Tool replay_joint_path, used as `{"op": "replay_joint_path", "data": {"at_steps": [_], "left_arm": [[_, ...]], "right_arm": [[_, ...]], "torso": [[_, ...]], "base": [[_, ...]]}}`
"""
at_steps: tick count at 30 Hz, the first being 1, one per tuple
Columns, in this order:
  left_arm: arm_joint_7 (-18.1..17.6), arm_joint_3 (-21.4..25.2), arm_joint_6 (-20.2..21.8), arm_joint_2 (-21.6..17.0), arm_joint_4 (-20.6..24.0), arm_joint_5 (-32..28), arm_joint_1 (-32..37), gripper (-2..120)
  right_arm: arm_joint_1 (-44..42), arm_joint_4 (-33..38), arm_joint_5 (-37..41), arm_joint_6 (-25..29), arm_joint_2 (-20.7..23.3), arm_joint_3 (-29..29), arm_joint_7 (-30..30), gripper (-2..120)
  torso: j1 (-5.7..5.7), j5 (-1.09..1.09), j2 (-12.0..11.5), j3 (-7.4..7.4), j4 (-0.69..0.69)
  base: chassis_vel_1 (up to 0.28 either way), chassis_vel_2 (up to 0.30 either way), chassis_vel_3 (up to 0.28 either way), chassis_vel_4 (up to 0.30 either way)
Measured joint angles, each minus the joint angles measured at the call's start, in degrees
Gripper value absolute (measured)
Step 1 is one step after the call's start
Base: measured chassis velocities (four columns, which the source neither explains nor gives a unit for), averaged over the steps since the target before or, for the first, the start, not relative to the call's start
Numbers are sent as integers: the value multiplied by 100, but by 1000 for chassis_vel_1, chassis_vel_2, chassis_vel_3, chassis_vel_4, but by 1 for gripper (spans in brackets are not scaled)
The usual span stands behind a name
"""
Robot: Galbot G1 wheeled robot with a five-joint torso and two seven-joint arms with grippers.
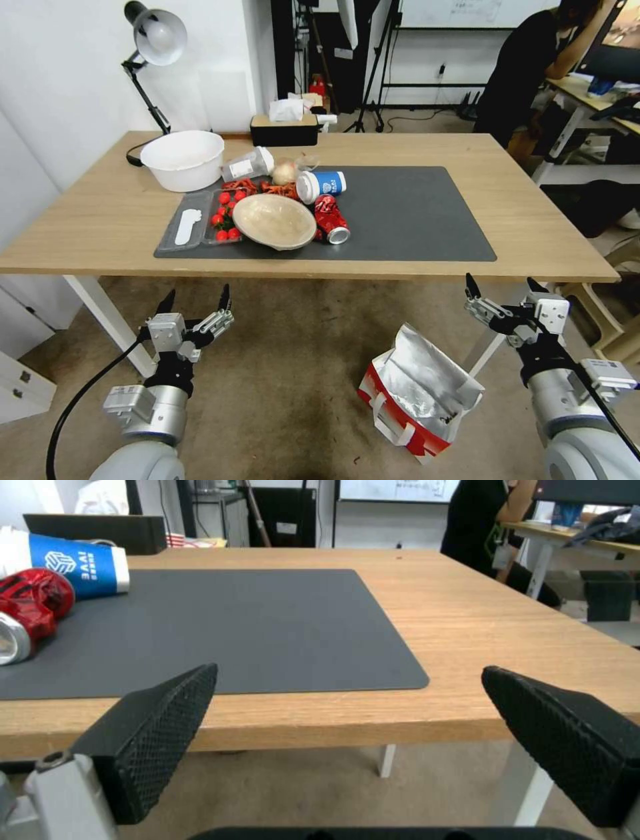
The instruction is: Pick up the food delivery bag from the floor and place it on the table.
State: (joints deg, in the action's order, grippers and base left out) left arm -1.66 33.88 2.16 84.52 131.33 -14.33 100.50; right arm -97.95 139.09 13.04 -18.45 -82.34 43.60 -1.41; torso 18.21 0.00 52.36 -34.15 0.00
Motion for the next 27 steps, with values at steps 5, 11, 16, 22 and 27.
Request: {"op": "replay_joint_path", "data": {"at_steps": [5,11,16,22,27], "left_arm": [[1,-7,-12,7,-30,7,-6,100],[3,-11,-22,12,-44,16,-7,100],[5,-15,-38,20,-57,23,-11,100],[12,-22,-49,46,-72,29,-26,100],[13,-12,-79,28,-74,29,-26,100]], "right_arm": [[6,-29,-6,66,-2,-20,7,100],[7,-72,-10,162,1,-35,13,100],[15,-103,-12,207,12,-46,39,100],[14,-134,-31,269,31,-67,120,100],[-4,-149,-55,340,14,-84,160,100]], "torso": [[-36,0,-81,44,0],[-67,0,-161,89,0],[-100,0,-240,138,0],[-179,0,-428,248,0],[-258,0,-618,359,0]], "base": [[0,0,0,0],[0,0,0,0],[0,0,0,0],[0,0,0,0],[0,0,0,0]]}}
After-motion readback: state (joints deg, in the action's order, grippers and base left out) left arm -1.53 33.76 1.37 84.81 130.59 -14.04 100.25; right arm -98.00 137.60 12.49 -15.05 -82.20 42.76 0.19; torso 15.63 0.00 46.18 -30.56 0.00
